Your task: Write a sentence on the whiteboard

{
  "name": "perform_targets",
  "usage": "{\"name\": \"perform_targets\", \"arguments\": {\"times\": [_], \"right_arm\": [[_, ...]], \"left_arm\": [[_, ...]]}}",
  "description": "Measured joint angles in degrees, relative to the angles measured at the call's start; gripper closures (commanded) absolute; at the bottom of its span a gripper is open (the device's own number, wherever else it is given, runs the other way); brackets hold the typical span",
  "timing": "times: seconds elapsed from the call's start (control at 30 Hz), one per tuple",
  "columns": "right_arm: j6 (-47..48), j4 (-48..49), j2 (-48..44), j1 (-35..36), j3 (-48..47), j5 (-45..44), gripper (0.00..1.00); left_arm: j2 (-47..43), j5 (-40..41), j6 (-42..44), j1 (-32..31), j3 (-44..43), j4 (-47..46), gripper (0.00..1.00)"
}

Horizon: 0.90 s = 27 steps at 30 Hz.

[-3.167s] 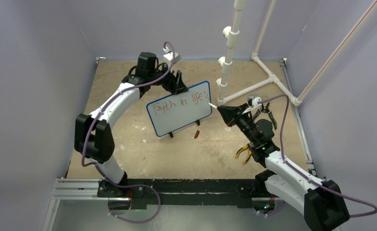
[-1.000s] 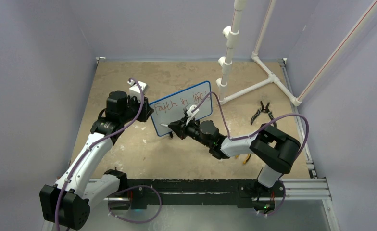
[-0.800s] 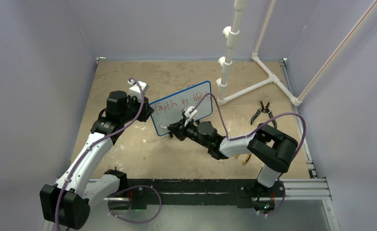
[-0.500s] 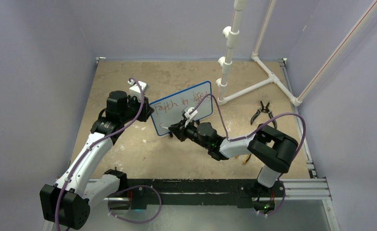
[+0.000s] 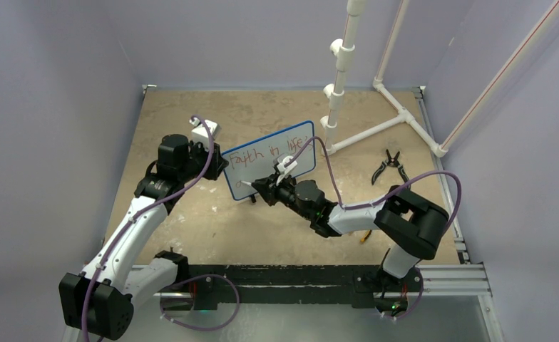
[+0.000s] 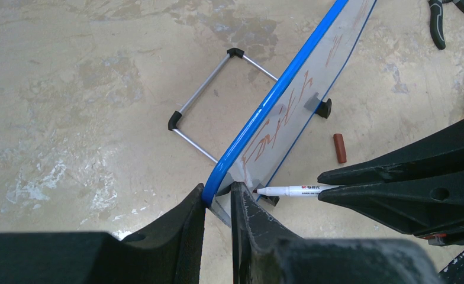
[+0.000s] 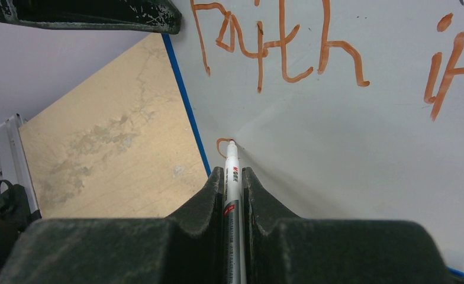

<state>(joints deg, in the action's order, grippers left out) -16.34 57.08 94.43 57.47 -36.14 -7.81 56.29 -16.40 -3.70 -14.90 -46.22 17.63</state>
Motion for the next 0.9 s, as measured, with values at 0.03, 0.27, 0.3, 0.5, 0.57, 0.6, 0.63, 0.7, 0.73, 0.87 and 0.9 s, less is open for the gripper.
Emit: {"name": "perform_targets", "arguments": {"times": [0.03,0.27,0.3,0.5,0.57,0.6,0.63,0.7,0.73,0.87,0.9], "right_arm": [[0.0,0.0,0.0,0.0,0.0,0.0,1.00],[0.0,-0.5,0.0,0.0,0.0,0.0,1.00],[-0.1,-0.8,0.0,0.0,0.0,0.0,1.00],[-0.4,-2.5,0.1,0.0,0.5,-0.1,1.00],[-0.5,-2.9,0.7,0.0,0.6,-0.1,1.00],[-0.5,-3.1,1.1,0.1,0.6,-0.1,1.00],[-0.5,-3.3,1.6,0.3,0.6,-0.1,1.00],[-0.5,-3.6,2.4,0.6,0.6,-0.1,1.00],[-0.5,-3.7,2.8,0.7,0.6,-0.1,1.00],[-0.5,-3.8,3.9,1.1,0.6,-0.1,1.00],[-0.5,-3.8,3.9,1.1,0.5,-0.1,1.00]], "left_arm": [[0.0,0.0,0.0,0.0,0.0,0.0,0.82],[0.0,0.0,0.0,0.0,0.0,0.0,0.82],[0.0,0.0,0.0,0.0,0.0,0.0,0.82],[0.0,-0.1,0.0,0.0,0.0,0.0,0.82],[0.0,-0.1,0.0,0.0,0.0,0.0,0.82],[0.0,-0.1,0.0,0.0,0.0,0.0,0.82],[0.0,-0.1,0.0,0.0,0.0,0.0,0.82],[0.0,-0.1,0.0,0.0,0.0,0.0,0.82],[0.0,-0.1,0.0,0.0,0.0,0.0,0.82],[0.0,-0.2,0.0,0.0,0.0,0.0,0.82],[0.0,-0.3,0.0,0.0,0.0,0.0,0.82]]}}
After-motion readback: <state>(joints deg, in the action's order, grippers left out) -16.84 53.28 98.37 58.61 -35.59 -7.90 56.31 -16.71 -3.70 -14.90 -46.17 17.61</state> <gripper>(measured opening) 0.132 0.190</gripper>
